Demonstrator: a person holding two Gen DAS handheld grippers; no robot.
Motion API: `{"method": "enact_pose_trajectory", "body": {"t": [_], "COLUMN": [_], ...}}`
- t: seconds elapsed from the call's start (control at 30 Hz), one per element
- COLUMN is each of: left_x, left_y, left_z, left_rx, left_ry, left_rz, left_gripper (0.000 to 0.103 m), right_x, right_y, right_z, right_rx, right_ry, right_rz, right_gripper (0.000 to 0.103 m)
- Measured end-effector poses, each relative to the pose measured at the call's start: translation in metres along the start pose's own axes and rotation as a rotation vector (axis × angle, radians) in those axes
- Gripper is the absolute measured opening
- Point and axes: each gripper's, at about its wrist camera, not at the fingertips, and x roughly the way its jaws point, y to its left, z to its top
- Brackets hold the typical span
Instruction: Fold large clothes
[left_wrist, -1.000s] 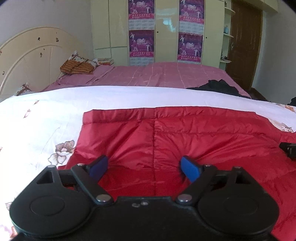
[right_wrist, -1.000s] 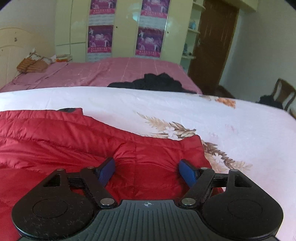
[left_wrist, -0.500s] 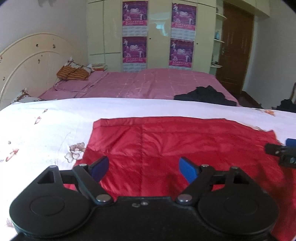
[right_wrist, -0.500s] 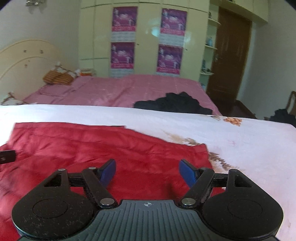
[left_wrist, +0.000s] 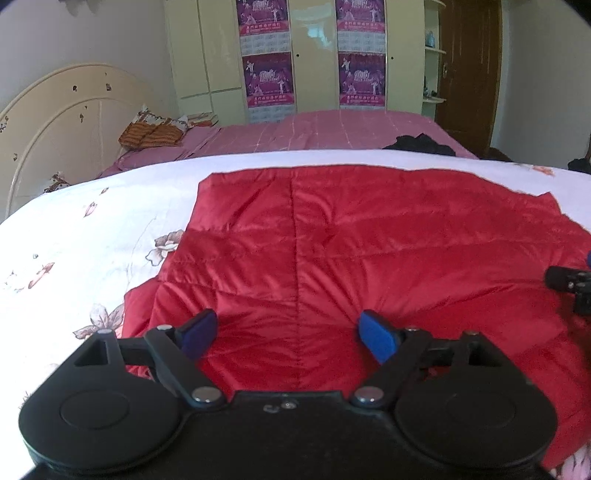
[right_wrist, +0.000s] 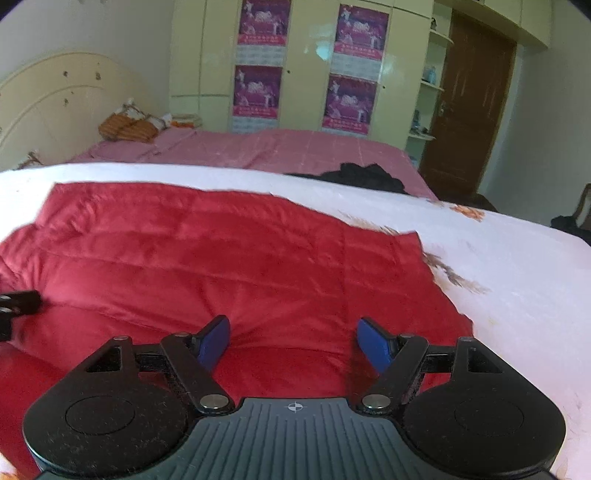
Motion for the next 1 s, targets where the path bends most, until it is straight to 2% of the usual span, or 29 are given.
{"method": "enact_pose_trajectory", "body": {"t": [0.17,0.53,0.7,1.0], "left_x": [0.004,0.006,-0.013,-0.067], "left_y": [0.001,0.005,0.016,0.044], "left_z": [-0.005,-0.006,0.003,-0.012], "left_rx": [-0.012,-0.034,-0.065,-0.138], "left_ry": [0.012,0.042,0.055,0.066], "left_rz": [0.004,0.009,0.031,-0.03], "left_gripper": [0.085,0.088,0.084,0.092], "right_x": [0.012,0.014,-0.015,-0.079], "right_y": [-0.016,-0.023,-0.031,-0.04], "right_z": [-0.009,-0.009,-0.001,-0.012], "right_rx": [0.007,0.021,0.083,0.155], "right_ry": [0.015,0.041,0.028,0.048], "right_rz": [-0.042,-0.03,0.005,0.032], "right_gripper": [0.075,0.075,0.075,0.075]}}
